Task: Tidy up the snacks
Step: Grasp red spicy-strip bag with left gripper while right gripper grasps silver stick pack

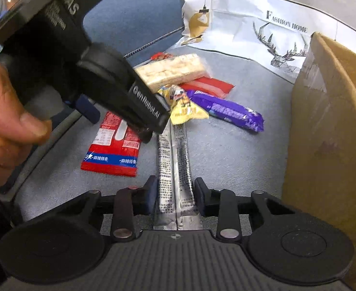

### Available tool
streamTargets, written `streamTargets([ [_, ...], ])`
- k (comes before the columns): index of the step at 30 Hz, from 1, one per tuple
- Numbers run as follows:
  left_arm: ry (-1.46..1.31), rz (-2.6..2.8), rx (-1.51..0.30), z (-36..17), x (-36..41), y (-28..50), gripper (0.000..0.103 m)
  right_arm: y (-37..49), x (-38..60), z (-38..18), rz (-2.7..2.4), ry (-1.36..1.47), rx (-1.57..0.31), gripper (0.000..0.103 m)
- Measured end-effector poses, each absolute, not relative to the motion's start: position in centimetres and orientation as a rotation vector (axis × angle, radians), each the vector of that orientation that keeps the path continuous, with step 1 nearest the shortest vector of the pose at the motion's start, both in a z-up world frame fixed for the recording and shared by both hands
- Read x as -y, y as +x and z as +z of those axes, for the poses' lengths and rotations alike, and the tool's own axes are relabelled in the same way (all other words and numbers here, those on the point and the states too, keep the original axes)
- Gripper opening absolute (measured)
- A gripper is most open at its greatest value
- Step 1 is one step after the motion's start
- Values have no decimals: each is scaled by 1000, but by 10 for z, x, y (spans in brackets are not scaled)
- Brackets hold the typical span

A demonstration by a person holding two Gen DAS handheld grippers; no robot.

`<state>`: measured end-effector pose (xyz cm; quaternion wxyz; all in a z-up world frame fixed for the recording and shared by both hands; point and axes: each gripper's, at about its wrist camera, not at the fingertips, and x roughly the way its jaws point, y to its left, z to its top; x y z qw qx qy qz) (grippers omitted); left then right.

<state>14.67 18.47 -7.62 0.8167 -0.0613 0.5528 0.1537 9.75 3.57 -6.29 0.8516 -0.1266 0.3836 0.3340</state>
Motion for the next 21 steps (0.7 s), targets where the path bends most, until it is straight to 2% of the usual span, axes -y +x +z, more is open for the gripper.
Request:
streamTargets([
  [9, -99, 271, -1146, -69, -181, 138, 53, 92, -25, -57, 694, -247, -832, 32],
  [13, -131, 202, -1098, -60, -182, 130, 52, 87, -25, -55, 732, -237, -854, 32],
  [18, -105, 146, -1144, -66, -175, 128, 54, 77, -29, -53, 778, -249, -841, 36],
  [19, -102, 151, -1148, -67, -176, 127, 55, 77, -31, -54, 774, -261, -840, 38],
  [21, -105, 162, -1152, -69, -177, 129, 60, 78, -33, -57, 761, -276, -841, 49],
])
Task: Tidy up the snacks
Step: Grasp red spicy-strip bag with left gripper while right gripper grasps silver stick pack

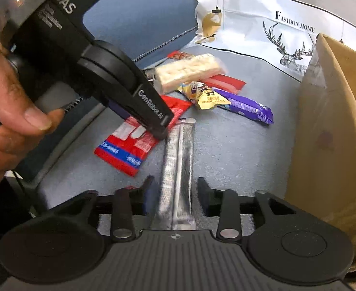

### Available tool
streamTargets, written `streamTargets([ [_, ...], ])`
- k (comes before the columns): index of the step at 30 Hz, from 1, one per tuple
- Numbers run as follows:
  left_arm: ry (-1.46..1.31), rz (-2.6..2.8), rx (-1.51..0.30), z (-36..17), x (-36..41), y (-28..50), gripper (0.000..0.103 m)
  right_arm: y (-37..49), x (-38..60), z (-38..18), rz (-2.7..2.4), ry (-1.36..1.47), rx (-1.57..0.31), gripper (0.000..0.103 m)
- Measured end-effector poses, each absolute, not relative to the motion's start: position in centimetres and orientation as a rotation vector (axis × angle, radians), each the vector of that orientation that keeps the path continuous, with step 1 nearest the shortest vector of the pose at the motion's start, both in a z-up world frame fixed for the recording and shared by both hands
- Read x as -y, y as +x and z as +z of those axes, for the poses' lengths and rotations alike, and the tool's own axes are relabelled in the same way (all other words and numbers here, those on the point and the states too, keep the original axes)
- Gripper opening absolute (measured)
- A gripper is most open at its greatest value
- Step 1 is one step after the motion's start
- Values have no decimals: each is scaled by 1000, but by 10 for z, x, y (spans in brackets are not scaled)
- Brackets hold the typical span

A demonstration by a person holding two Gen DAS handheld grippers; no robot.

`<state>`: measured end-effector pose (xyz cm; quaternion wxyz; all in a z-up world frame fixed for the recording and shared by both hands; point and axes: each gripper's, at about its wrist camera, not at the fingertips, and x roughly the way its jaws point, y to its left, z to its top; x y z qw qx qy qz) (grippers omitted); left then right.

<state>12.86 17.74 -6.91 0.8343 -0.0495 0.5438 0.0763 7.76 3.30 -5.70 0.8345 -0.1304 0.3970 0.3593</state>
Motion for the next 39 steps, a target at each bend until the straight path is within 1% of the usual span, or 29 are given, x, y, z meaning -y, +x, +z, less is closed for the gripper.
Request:
streamTargets([
  [4, -96, 180, -1175, -75, -176, 135, 62, 86, -34, -62, 745, -266, -852, 50],
  [7, -64, 179, -1182, -77, -169, 136, 65, 90, -35, -67, 732, -268, -860, 50],
  [10, -50, 174, -1181, -78, -167, 138, 65, 90, -37, -71, 723, -294, -863, 48],
  [11, -50, 173, -1178, -78, -168, 137, 60, 89, -37, -71, 724, -304, -854, 42],
  [12, -51, 174, -1172, -76, -169, 137, 55, 88, -37, -70, 727, -312, -844, 32],
  [13, -57, 176, -1167, -75, -171, 136, 54, 86, -36, -69, 728, -317, -833, 32],
  [14, -63, 180, -1163, -74, -173, 135, 52, 85, -35, -68, 729, -318, -824, 29],
  [17, -75, 200, -1145, -69, -181, 131, 51, 81, -31, -59, 735, -310, -785, 26],
  [20, -102, 216, -1146, -68, -189, 128, 51, 80, -28, -55, 729, -314, -777, 26],
  [23, -112, 211, -1173, -71, -191, 129, 53, 85, -30, -62, 700, -334, -821, 26],
  [25, -96, 206, -1177, -72, -188, 130, 54, 88, -31, -67, 689, -329, -857, 27],
  [27, -85, 204, -1185, -73, -186, 131, 59, 90, -31, -67, 683, -323, -856, 31],
  [30, -76, 201, -1187, -74, -183, 132, 60, 91, -30, -66, 680, -304, -847, 32],
  [36, -76, 195, -1185, -74, -183, 132, 59, 96, -32, -72, 675, -298, -859, 33],
  [37, -77, 193, -1185, -74, -183, 132, 58, 96, -32, -73, 676, -295, -861, 33],
  [38, -78, 190, -1183, -74, -183, 132, 55, 95, -32, -73, 676, -294, -860, 33],
  [39, -79, 189, -1179, -74, -183, 132, 52, 94, -32, -73, 678, -295, -857, 31],
])
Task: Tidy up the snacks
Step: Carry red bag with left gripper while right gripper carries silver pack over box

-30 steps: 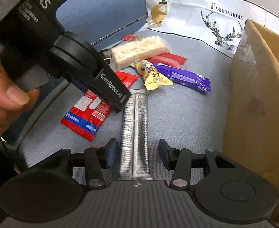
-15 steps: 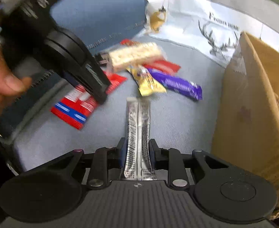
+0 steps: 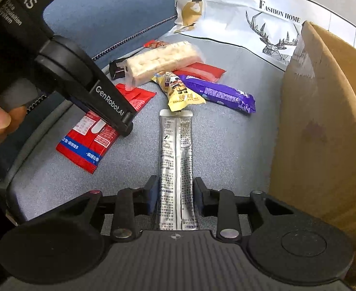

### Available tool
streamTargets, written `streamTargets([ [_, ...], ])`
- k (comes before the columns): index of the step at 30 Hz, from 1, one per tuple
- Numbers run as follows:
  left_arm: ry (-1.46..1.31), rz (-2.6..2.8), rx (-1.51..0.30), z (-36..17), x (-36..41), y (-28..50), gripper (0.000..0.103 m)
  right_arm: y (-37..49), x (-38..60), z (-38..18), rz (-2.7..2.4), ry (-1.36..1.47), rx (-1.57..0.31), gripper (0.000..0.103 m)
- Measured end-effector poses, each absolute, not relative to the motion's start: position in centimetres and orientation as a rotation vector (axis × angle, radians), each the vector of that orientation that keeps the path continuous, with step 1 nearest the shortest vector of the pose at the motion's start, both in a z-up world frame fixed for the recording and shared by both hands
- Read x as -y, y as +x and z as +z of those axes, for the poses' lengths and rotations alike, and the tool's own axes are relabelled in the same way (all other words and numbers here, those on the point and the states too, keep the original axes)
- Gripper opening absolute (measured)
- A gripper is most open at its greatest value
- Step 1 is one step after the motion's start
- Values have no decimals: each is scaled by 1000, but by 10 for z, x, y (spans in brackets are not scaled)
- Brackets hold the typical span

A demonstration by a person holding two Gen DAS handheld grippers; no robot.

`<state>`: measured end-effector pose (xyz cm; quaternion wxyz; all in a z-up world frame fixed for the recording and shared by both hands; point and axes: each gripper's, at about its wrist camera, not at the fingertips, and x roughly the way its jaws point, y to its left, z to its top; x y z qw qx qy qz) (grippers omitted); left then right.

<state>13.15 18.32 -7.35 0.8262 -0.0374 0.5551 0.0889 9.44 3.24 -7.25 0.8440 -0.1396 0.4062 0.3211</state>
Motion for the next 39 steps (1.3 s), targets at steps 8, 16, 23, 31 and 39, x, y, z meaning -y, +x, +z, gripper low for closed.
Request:
streamTargets([
  [8, -93, 176, -1013, -40, -173, 117, 49, 80, -22, -52, 709, -274, -733, 21],
  [16, -41, 163, -810, -4, -160, 89, 48, 52, 0, -22, 710, -263, -546, 21],
  [23, -116, 180, -704, 13, -169, 84, 48, 52, 29, 7, 691, -203, -447, 21],
  [31, -147, 204, -634, 21, -149, 94, 48, 62, 72, 40, 645, -96, -368, 21],
  [39, -96, 155, -460, 37, -101, 102, 48, 76, 117, 58, 534, -58, -313, 21],
])
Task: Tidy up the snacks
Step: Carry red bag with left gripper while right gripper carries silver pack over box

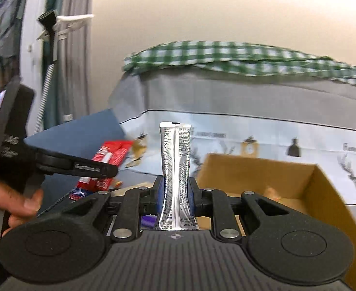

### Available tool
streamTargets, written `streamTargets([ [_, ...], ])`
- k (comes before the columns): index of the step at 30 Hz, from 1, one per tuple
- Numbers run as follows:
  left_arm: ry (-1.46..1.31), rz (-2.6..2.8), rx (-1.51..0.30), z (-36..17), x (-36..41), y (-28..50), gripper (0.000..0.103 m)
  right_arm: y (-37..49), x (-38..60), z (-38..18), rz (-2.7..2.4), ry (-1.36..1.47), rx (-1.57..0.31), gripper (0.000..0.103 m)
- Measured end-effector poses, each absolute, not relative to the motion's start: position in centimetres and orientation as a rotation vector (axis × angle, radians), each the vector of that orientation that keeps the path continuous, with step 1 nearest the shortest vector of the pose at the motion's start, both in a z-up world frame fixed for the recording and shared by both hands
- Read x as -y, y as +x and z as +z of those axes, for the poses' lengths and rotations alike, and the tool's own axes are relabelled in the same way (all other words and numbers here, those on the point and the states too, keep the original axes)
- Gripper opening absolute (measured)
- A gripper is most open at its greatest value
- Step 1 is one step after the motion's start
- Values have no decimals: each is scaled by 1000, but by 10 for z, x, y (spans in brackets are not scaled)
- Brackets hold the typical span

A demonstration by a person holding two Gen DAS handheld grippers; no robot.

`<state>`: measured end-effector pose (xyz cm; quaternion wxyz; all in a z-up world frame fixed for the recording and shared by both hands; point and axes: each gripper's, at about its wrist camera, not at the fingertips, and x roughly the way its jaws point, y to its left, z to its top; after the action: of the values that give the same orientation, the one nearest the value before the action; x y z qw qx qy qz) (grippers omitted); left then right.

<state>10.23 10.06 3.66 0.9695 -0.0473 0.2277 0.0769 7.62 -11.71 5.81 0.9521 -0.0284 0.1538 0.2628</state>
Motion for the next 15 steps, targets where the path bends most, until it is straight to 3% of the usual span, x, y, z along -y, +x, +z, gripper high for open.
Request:
streamTargets([
  [15, -29, -22, -289, 42, -5, 132, 48, 113, 202, 60, 249, 41, -345, 21],
])
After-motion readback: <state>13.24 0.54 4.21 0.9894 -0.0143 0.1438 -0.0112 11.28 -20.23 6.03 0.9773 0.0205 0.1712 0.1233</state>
